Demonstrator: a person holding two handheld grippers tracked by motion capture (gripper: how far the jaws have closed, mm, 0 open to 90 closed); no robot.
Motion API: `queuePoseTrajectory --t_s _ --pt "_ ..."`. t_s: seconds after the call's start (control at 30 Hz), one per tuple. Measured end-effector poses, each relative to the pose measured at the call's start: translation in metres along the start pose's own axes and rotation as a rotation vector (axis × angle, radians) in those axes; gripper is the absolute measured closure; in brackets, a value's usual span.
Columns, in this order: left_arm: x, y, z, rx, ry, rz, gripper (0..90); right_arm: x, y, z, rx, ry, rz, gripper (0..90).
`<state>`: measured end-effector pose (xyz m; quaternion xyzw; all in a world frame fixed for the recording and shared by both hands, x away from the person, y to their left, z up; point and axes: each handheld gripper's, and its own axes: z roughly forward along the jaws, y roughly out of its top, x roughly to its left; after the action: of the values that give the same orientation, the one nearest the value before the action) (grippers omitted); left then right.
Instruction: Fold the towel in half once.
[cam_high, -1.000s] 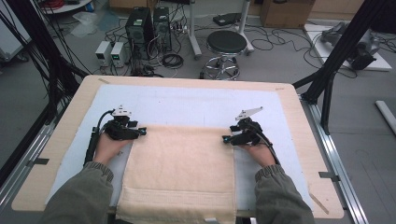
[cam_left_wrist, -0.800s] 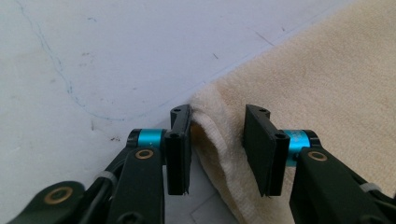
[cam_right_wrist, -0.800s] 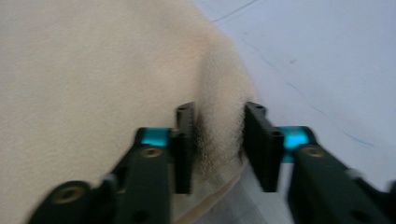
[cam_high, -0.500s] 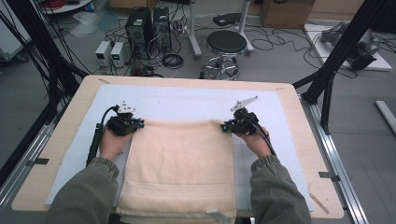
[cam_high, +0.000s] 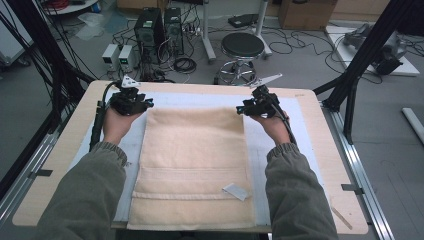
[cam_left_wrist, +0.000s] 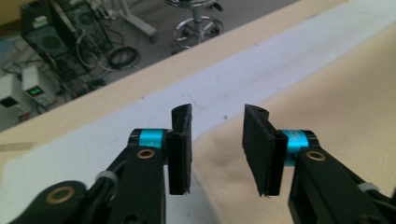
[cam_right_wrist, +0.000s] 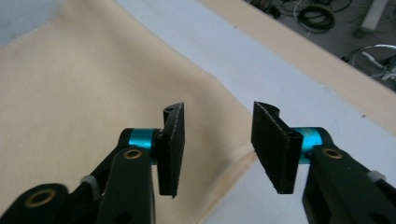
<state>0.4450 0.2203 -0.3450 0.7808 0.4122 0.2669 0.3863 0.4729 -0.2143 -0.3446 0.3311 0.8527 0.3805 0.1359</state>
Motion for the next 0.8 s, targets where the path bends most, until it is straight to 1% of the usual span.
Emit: queuePoseTrajectory --t_s 0.03,0.13,0.2,0.23,0.37,0.4,0.43,0.47,0.5,0.53,0.57,0.6,0.63,0.67,0.7,0.73,0.8 --pt "0.000 -0.004 -0.001 0.004 -0.007 0.002 59.7 0.001 -0.004 -0.001 0.007 -0.005 -0.010 49.5" --pt "-0.002 -0.019 -0.005 -0.002 -0.039 -0.005 56.7 0.004 -0.015 -0.007 -0.014 0.029 0.024 41.8" --pt "-0.005 -0.027 -0.010 -0.003 -0.062 0.002 54.2 0.009 -0.022 -0.012 -0.014 0.045 0.034 35.3" --pt "-0.007 -0.031 -0.013 -0.012 -0.070 0.002 53.6 0.013 -0.025 -0.015 -0.022 0.049 0.034 34.5" --pt "-0.014 -0.043 -0.028 -0.036 -0.100 0.015 48.3 0.029 -0.035 -0.027 -0.055 0.062 -0.004 30.8" --pt "-0.017 -0.046 -0.033 -0.023 -0.112 0.029 47.3 0.034 -0.038 -0.030 -0.053 0.067 -0.006 29.8" --pt "-0.019 -0.048 -0.036 -0.032 -0.113 0.033 45.8 0.039 -0.041 -0.032 -0.050 0.066 -0.031 28.4" --pt "-0.021 -0.051 -0.041 -0.041 -0.119 0.046 44.7 0.043 -0.043 -0.034 -0.049 0.069 -0.030 28.3" --pt "-0.023 -0.055 -0.046 -0.056 -0.126 0.042 44.5 0.048 -0.046 -0.037 -0.058 0.072 -0.037 28.2" --pt "-0.026 -0.060 -0.051 -0.067 -0.127 0.041 43.7 0.052 -0.050 -0.039 -0.063 0.073 -0.056 28.3" --pt "-0.028 -0.064 -0.055 -0.071 -0.133 0.039 42.9 0.057 -0.053 -0.041 -0.056 0.073 -0.061 28.2" --pt "-0.031 -0.069 -0.060 -0.073 -0.137 0.048 42.0 0.060 -0.057 -0.043 -0.053 0.072 -0.080 28.3" --pt "-0.035 -0.075 -0.064 -0.091 -0.129 0.046 41.0 0.064 -0.061 -0.044 -0.041 0.070 -0.093 28.3" --pt "-0.038 -0.082 -0.068 -0.097 -0.121 0.053 40.2 0.068 -0.065 -0.044 -0.028 0.061 -0.112 28.3" --pt "-0.041 -0.087 -0.072 -0.094 -0.123 0.055 38.4 0.072 -0.069 -0.045 -0.029 0.060 -0.123 28.3" --pt "-0.044 -0.093 -0.075 -0.102 -0.125 0.054 37.3 0.075 -0.074 -0.046 -0.029 0.066 -0.125 28.3" --pt "-0.050 -0.104 -0.081 -0.099 -0.135 0.066 37.0 0.082 -0.082 -0.049 -0.032 0.068 -0.134 27.6"
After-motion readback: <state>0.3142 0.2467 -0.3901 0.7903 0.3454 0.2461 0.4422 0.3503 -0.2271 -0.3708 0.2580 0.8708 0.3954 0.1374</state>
